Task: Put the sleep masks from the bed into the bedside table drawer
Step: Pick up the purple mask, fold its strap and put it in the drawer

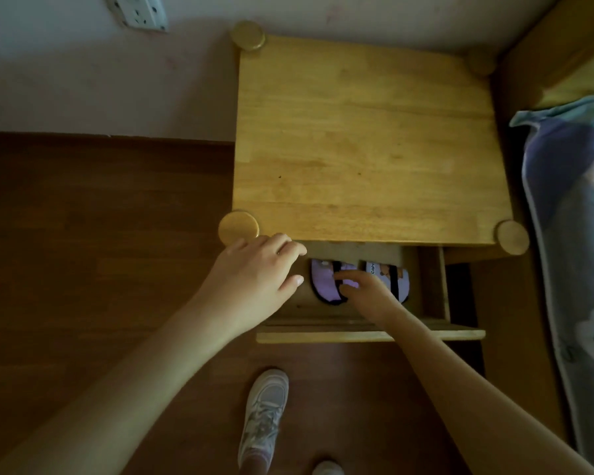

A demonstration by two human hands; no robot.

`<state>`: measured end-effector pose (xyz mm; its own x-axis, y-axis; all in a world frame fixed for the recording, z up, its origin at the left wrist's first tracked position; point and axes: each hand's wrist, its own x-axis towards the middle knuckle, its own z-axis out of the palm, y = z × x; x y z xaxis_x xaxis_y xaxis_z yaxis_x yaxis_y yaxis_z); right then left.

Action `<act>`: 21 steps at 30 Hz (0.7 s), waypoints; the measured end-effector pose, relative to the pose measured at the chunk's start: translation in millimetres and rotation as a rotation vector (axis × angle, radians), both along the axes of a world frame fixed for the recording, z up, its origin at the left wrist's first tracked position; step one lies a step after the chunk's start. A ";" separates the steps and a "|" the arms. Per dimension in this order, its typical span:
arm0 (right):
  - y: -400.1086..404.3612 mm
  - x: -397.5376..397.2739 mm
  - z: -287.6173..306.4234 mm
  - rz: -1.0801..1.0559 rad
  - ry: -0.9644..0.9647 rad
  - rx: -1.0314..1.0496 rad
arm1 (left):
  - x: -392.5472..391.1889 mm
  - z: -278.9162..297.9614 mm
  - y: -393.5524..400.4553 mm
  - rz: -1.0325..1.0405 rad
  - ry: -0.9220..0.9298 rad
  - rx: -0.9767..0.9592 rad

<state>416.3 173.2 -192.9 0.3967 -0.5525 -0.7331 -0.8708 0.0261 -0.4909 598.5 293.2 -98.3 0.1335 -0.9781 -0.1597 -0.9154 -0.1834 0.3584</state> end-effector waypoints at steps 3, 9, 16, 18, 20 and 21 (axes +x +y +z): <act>2.1 -2.7 38.7 -0.030 -0.114 -0.120 | -6.1 28.0 -4.9 0.014 -0.025 -0.039; 5.4 -32.5 124.5 0.004 -0.281 -0.205 | -38.6 88.8 -12.7 0.014 -0.079 -0.084; 2.6 -112.1 248.5 0.081 -0.310 -0.433 | -102.8 185.1 -18.2 -0.032 -0.098 -0.160; 0.6 -140.3 286.5 0.069 -0.314 -0.501 | -120.1 217.1 -19.0 -0.046 -0.114 -0.204; 2.4 -166.6 323.6 0.054 -0.312 -0.574 | -138.2 250.8 -20.2 -0.070 -0.122 -0.247; 4.3 -178.7 342.7 0.043 -0.315 -0.605 | -147.7 268.5 -21.1 -0.086 -0.129 -0.268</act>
